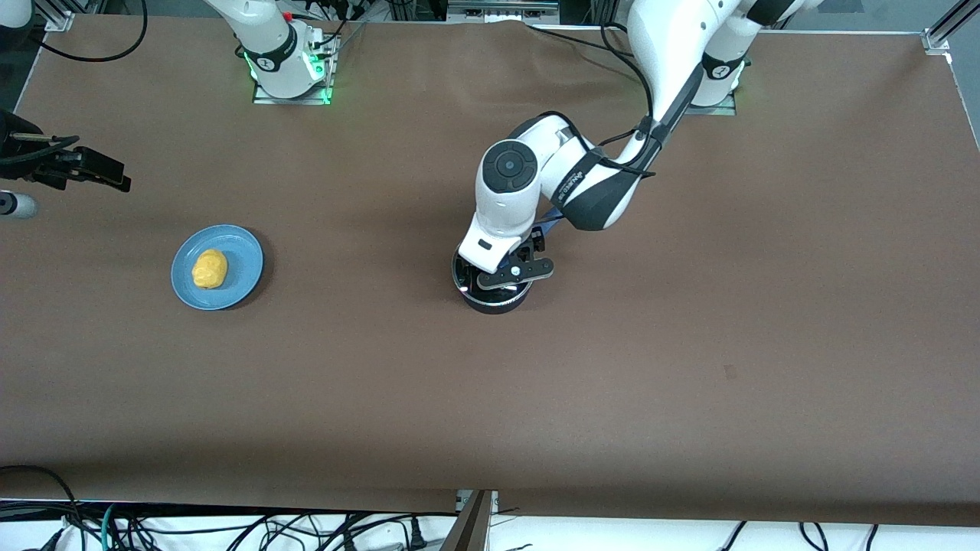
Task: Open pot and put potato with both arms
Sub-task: 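Lower the left gripper and grasp the lid's blue knob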
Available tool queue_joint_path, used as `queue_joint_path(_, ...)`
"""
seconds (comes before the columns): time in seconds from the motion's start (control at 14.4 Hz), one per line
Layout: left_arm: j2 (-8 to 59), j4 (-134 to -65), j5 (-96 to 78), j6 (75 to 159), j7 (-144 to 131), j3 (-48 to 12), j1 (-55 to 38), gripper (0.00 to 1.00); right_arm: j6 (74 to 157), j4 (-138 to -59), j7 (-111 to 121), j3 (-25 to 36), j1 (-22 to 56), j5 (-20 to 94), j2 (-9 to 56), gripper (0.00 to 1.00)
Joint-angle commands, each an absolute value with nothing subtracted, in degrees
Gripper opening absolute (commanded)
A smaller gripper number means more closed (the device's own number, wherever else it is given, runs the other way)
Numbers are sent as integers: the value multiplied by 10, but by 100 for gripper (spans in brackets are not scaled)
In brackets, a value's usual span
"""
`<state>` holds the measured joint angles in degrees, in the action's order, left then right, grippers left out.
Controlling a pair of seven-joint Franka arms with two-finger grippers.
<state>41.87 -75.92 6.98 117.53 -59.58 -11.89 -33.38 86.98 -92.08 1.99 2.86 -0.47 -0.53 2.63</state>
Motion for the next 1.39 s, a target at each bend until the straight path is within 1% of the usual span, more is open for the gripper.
queue_joint_path(0.0, 435, -742, 89, 1184, -608, -112, -347, 100, 861, -924, 11, 25, -10, 1, 15, 100)
queue_joint_path(0.42, 439, -744, 108, 1186, -609, -112, -349, 100, 859, -924, 11, 25, -10, -1, 15, 100)
queue_joint_path(0.49, 439, -747, 108, 1186, -609, -113, -349, 98, 857, -924, 11, 25, -10, 0, 15, 100)
queue_joint_path(0.56, 440, -750, 108, 1187, -609, -113, -349, 92, 856, -924, 11, 25, -10, 1, 15, 100)
queue_joint_path(0.63, 440, -750, 108, 1193, -609, -113, -349, 90, 855, -924, 11, 26, -10, 0, 14, 100)
queue_joint_path(0.77, 440, -751, 107, 1206, -610, -113, -350, 88, 848, -925, 15, 29, -10, 0, 14, 100)
queue_joint_path(0.97, 441, -751, 107, 1206, -610, -113, -352, 76, 840, -925, 12, 29, -10, 1, 13, 100)
queue_joint_path(1.18, 441, -753, 108, 1206, -609, -113, -352, 72, 840, -925, 12, 25, -10, 1, 12, 100)
queue_joint_path(1.32, 439, -759, 108, 1206, -608, -113, -352, 53, 840, -925, 12, 25, -10, 1, 12, 100)
